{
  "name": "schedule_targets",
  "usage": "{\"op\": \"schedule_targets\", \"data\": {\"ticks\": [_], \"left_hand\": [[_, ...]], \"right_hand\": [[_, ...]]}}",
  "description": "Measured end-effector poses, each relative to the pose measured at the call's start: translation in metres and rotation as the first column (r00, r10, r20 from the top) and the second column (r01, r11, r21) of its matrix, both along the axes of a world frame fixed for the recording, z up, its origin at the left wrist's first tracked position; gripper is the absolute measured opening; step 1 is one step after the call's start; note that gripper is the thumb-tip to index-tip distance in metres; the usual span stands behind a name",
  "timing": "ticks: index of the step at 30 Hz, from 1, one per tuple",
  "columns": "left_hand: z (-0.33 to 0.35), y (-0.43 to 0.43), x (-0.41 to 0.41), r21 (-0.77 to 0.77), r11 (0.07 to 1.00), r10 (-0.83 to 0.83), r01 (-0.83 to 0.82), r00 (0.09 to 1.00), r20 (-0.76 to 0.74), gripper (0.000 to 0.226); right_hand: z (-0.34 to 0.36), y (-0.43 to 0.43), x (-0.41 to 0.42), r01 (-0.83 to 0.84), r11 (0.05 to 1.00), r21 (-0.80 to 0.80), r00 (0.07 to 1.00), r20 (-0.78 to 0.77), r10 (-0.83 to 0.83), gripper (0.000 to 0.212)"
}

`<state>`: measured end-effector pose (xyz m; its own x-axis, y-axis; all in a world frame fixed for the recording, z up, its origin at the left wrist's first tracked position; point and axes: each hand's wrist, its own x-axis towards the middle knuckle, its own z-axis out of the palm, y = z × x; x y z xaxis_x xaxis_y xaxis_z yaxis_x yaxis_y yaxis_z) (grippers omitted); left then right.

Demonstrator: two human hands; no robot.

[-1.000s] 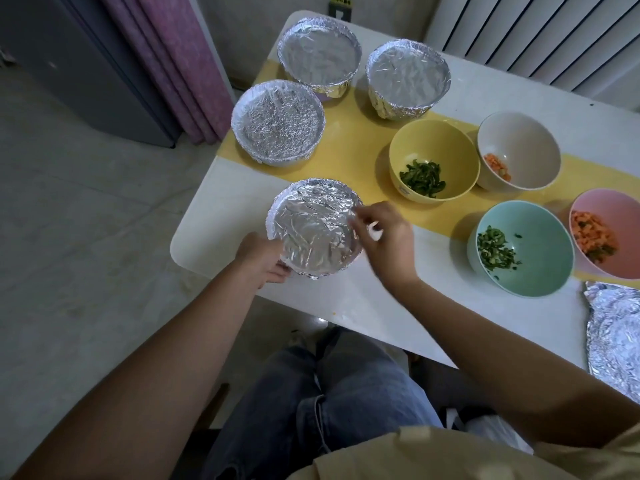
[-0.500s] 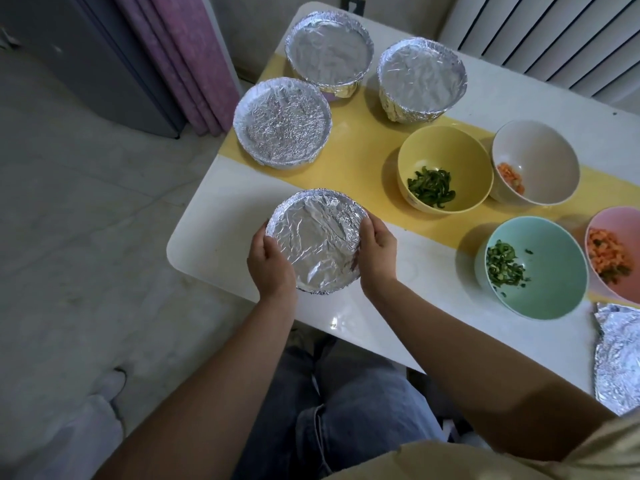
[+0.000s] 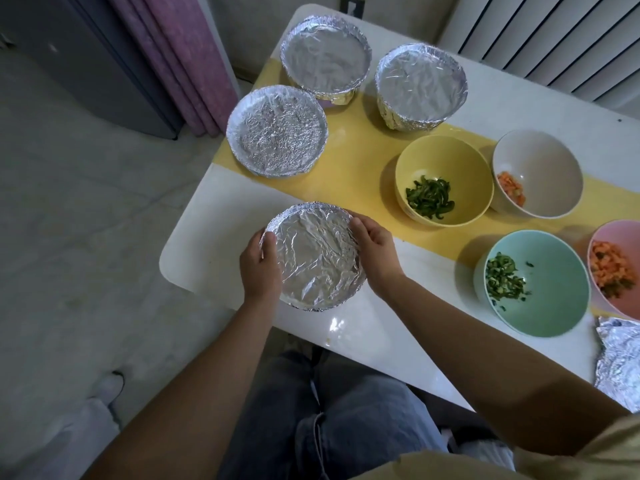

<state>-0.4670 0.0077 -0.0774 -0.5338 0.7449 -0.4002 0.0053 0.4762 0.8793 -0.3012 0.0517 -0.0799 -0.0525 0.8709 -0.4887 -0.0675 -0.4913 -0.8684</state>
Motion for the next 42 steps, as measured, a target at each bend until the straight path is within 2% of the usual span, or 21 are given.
{"op": "schedule_targets", "data": {"ticks": [3,6,8,11,13,17,21,30,32,34,36,39,42], "left_hand": [[-0.006,0.001,0.001,0.010,1.000,0.011,-0.010,0.999,-0.047,0.034],[-0.005,0.001,-0.001,0.008,1.000,0.001,0.000,0.998,-0.058,0.033],[-0.005,0.002,-0.002,0.004,1.000,-0.004,0.004,0.998,-0.057,0.032],[-0.003,0.004,-0.003,0.009,0.998,-0.057,0.058,0.994,-0.096,0.032],[-0.001,0.005,-0.003,0.009,0.996,-0.088,0.090,0.988,-0.129,0.035],[-0.006,0.007,-0.001,0.015,0.998,-0.059,0.061,0.989,-0.138,0.038],[-0.006,0.007,-0.002,0.023,0.995,-0.093,0.098,0.981,-0.170,0.028],[-0.007,0.005,-0.001,0.034,0.996,-0.078,0.085,0.981,-0.177,0.027],[-0.007,0.005,-0.002,0.033,0.999,0.003,0.002,0.988,-0.157,0.027],[-0.006,0.004,-0.004,0.016,0.992,0.129,-0.128,0.982,-0.134,0.028],[-0.001,-0.001,-0.006,-0.023,0.979,0.200,-0.204,0.973,-0.115,0.027],[0.008,-0.017,-0.005,-0.126,0.964,0.218,-0.233,0.968,-0.121,0.032],[0.014,-0.031,-0.004,-0.244,0.952,0.147,-0.185,0.975,-0.165,0.032]], "right_hand": [[-0.002,0.000,0.002,-0.004,1.000,-0.016,0.999,-0.036,0.004,0.026],[0.002,0.014,0.010,-0.079,0.995,-0.059,0.996,-0.042,0.077,0.019],[0.004,0.026,0.012,-0.155,0.988,-0.013,0.988,0.021,0.155,0.021],[0.005,0.039,0.004,-0.325,0.940,0.106,0.933,0.196,0.301,0.028],[0.002,0.041,-0.002,-0.388,0.912,0.133,0.900,0.270,0.343,0.023],[-0.004,0.042,-0.004,-0.337,0.932,0.134,0.924,0.238,0.300,0.020],[0.001,0.046,-0.004,-0.389,0.919,0.067,0.912,0.172,0.373,0.025],[0.007,0.052,-0.002,-0.507,0.860,0.054,0.831,0.295,0.472,0.028],[0.015,0.052,0.001,-0.426,0.902,0.067,0.871,0.300,0.389,0.035],[0.018,0.044,0.009,-0.227,0.969,0.096,0.937,0.294,0.191,0.036],[0.019,0.027,0.016,-0.111,0.989,0.095,0.948,0.310,0.077,0.034],[0.010,0.000,0.017,-0.124,0.992,0.013,0.945,0.308,0.114,0.036],[0.010,-0.012,0.009,-0.099,0.995,0.005,0.978,0.183,0.096,0.036]]}}
